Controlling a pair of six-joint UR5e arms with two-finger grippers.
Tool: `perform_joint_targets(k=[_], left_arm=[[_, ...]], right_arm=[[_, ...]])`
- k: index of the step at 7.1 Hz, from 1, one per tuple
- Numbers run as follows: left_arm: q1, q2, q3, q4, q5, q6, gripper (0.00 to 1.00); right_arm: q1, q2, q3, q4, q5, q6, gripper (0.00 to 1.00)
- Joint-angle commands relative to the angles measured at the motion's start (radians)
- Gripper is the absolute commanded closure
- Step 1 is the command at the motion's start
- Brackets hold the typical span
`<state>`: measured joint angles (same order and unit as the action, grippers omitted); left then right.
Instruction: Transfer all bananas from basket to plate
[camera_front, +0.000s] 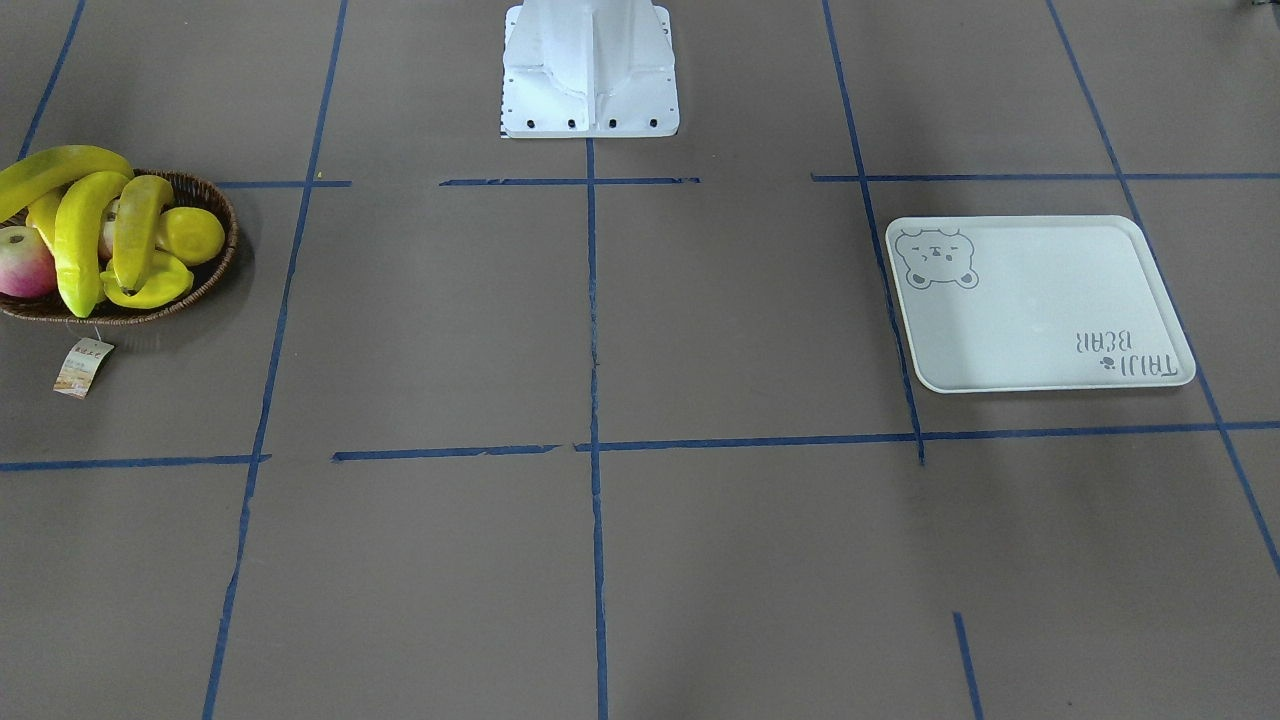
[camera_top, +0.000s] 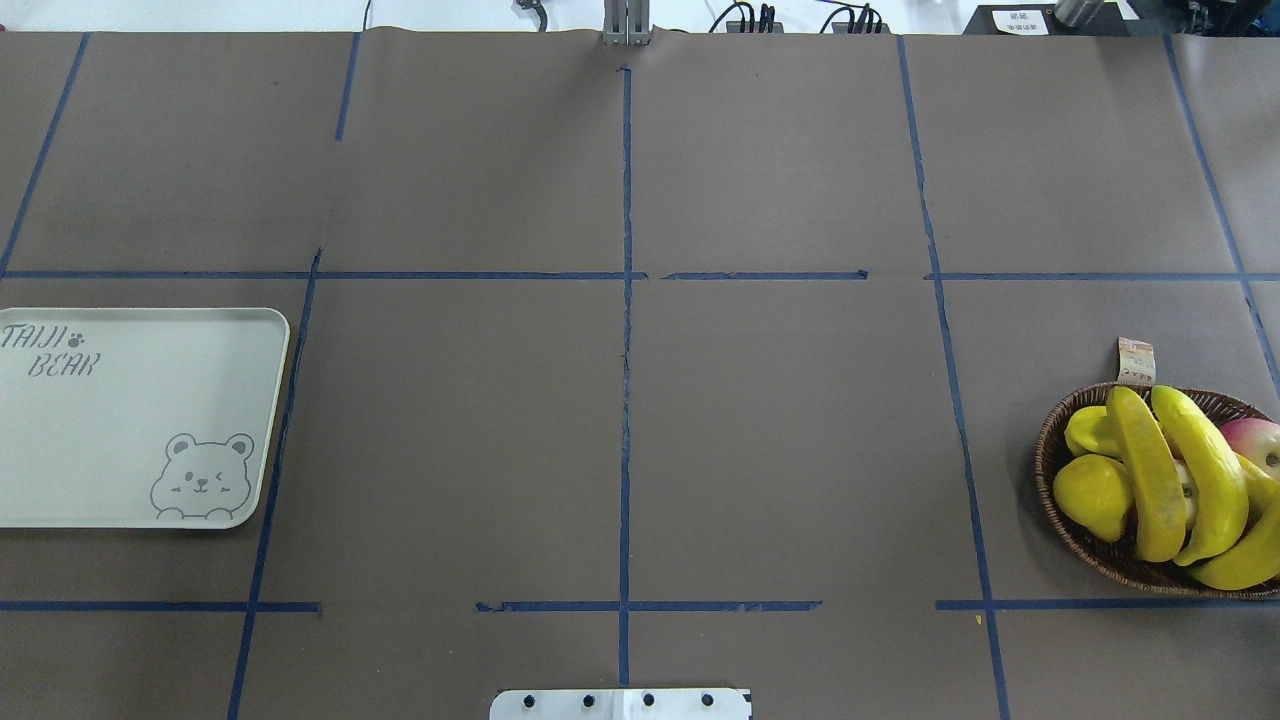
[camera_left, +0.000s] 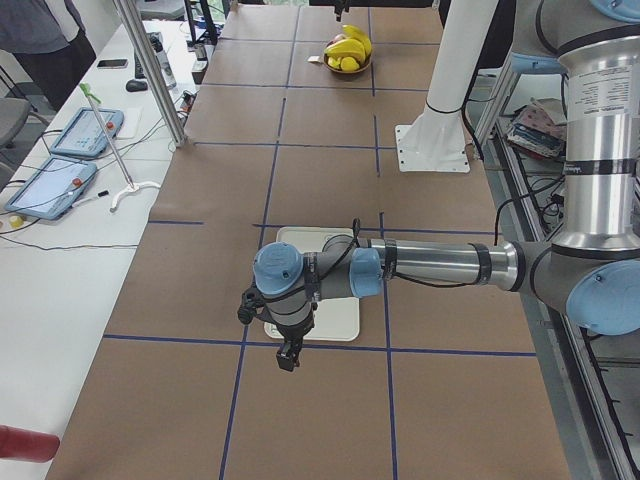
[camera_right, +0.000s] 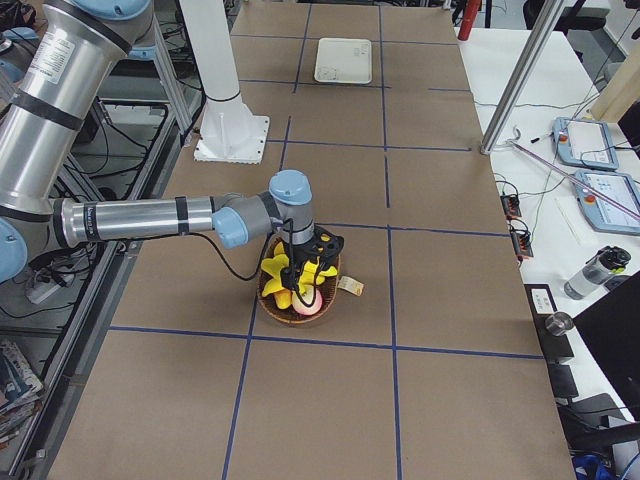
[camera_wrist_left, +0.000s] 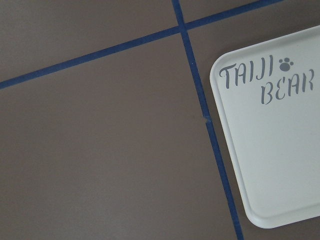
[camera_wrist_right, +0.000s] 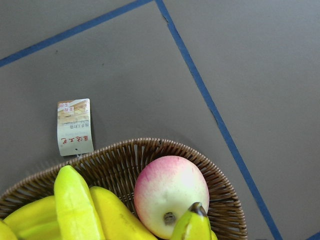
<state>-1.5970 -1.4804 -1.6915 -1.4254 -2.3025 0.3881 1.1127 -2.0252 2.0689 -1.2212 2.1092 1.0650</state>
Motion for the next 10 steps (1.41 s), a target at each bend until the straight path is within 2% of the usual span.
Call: perform_joint_targets(k=[1, 3, 4, 6, 7, 8, 9, 10], left_arm=[[0.000, 0.000, 0.000, -0.001, 0.000, 0.000, 0.00], [0.000, 0.000, 0.000, -0.001, 0.000, 0.000, 0.00], [0.000, -0.001, 0.000, -0.001, 0.000, 0.000, 0.00], [0.002, 0.000, 0.000, -0.001, 0.000, 0.002, 0.00], [0.002, 0.000, 0.000, -0.001, 0.000, 0.000, 0.00], [0.002, -0.001, 0.000, -0.001, 0.000, 0.002, 0.00], [0.002, 0.000, 0.000, -0.001, 0.000, 0.000, 0.00], [0.002, 0.000, 0.000, -0.001, 0.000, 0.000, 0.00]], right_arm=[[-0.071, -0.012, -0.006, 0.011, -0.034, 0.099, 0.02], [-0.114, -0.004, -0.012, 0.012, -0.040, 0.110, 0.03], [-0.123, -0.004, -0.013, 0.012, -0.054, 0.107, 0.08], [-0.152, -0.009, -0.024, 0.011, -0.057, 0.105, 0.31], [-0.159, -0.009, -0.024, 0.011, -0.057, 0.105, 0.49], [-0.162, -0.009, -0.024, 0.011, -0.057, 0.105, 0.62], [-0.162, -0.009, -0.024, 0.011, -0.057, 0.105, 0.69], [-0.160, -0.009, -0.023, 0.012, -0.057, 0.101, 0.87]])
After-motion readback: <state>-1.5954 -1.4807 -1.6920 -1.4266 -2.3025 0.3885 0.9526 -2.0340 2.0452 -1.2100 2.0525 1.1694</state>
